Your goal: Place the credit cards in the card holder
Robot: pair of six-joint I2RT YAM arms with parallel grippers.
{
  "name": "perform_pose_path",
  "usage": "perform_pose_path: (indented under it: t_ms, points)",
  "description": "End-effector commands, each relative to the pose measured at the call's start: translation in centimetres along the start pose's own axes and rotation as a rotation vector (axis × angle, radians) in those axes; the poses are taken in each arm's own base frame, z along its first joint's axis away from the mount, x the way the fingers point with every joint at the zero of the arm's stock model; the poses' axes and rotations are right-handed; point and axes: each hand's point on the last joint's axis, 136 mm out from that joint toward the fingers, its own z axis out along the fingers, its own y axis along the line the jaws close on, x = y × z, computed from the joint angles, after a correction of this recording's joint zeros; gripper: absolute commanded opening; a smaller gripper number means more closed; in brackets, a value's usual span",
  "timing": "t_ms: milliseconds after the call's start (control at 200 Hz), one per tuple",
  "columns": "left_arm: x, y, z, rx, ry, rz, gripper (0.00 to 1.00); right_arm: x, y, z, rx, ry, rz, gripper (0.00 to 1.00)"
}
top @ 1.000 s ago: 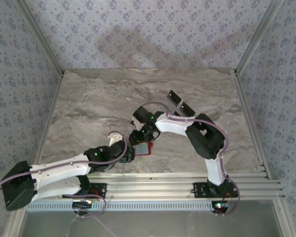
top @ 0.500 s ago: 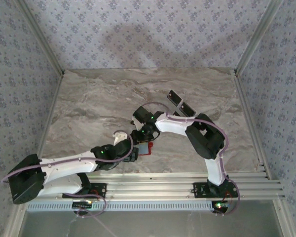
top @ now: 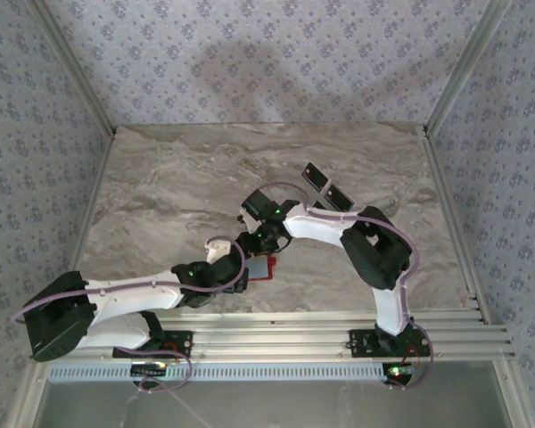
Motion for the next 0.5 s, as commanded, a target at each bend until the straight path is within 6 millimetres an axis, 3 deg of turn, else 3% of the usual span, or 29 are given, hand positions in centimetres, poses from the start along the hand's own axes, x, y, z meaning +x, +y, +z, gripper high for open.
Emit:
perform_pose_path:
  t_ms: [0, 250, 495]
  points:
    - [0.1, 0.5, 0.0, -0.031, -0.006, -0.009, 1.00, -0.6, 0.0, -2.7, 0.001, -0.071, 0.035, 0.61]
    - [0.1, 0.7, -0.1, -0.035, -0.011, -0.013, 1.00, 0.7, -0.9, -1.6, -0.002, -0.052, 0.071, 0.64]
    - [0.1, 0.8, -0.1, -0.035, -0.013, -0.013, 1.00, 0.4, 0.1, -0.4, -0.035, -0.036, 0.070, 0.64]
